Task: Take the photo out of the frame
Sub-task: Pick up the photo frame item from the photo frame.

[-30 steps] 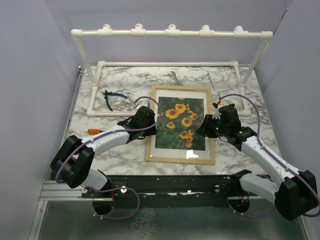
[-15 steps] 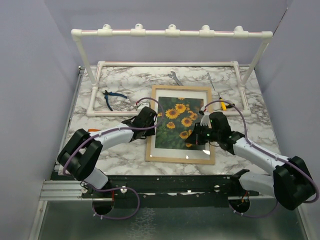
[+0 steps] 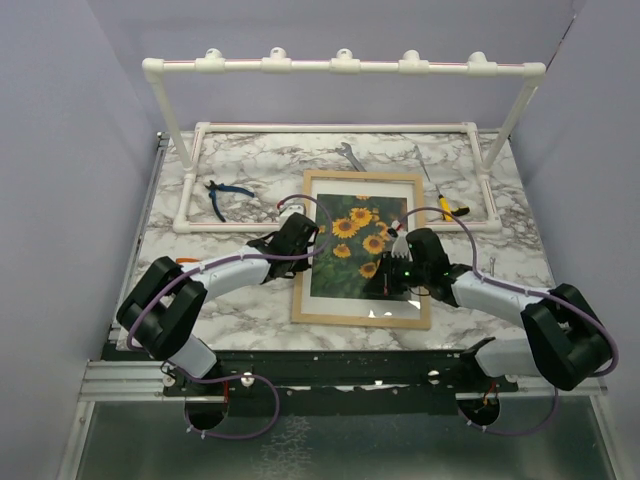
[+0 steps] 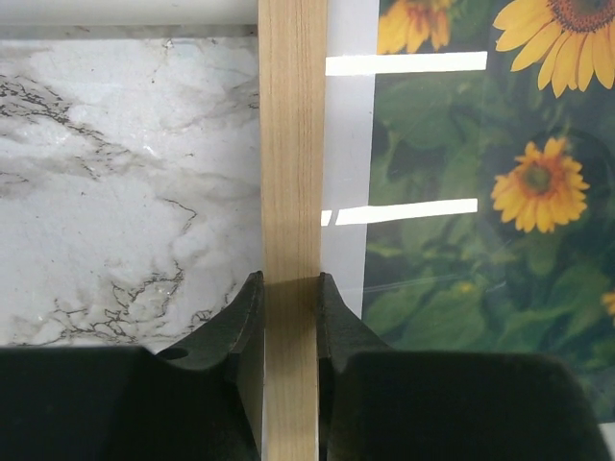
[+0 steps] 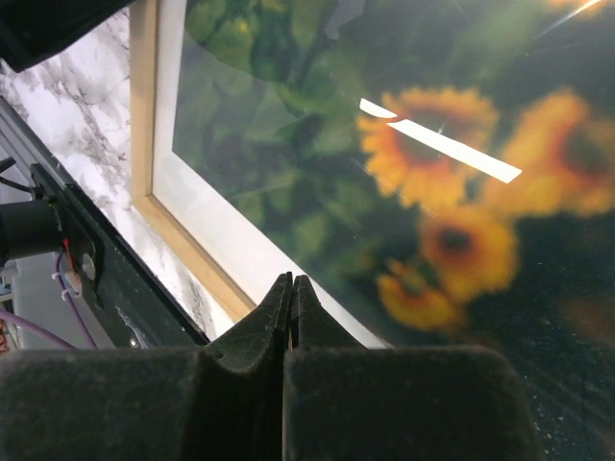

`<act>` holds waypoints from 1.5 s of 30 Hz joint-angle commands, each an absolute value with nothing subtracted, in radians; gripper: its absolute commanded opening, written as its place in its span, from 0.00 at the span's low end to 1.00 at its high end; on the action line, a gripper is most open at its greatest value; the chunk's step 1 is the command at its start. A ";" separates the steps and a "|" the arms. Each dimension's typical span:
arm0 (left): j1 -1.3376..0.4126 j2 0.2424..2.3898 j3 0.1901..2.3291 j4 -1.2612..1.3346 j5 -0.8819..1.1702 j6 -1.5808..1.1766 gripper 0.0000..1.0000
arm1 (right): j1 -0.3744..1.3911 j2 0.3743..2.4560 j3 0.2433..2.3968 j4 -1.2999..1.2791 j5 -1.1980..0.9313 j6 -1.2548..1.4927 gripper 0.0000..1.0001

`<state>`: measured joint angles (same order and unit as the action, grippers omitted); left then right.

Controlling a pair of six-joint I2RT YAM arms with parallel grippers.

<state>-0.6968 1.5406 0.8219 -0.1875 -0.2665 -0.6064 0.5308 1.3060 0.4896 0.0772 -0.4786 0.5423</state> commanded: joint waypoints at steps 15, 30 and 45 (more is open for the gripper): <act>-0.734 1.445 0.929 -0.305 -0.299 -0.607 0.00 | 0.563 1.401 0.475 0.096 -0.408 0.529 0.01; -0.738 1.429 0.967 -0.371 -0.279 -0.606 0.00 | 0.563 1.333 0.495 0.049 -0.379 0.523 0.00; -0.737 1.424 0.929 -0.353 -0.301 -0.636 0.00 | 0.556 1.068 0.689 -0.438 0.358 0.523 0.85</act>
<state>-0.7292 1.4624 0.9272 -0.3992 -0.2890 -0.6029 0.5591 1.0584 0.6659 -0.2584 0.0120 0.5003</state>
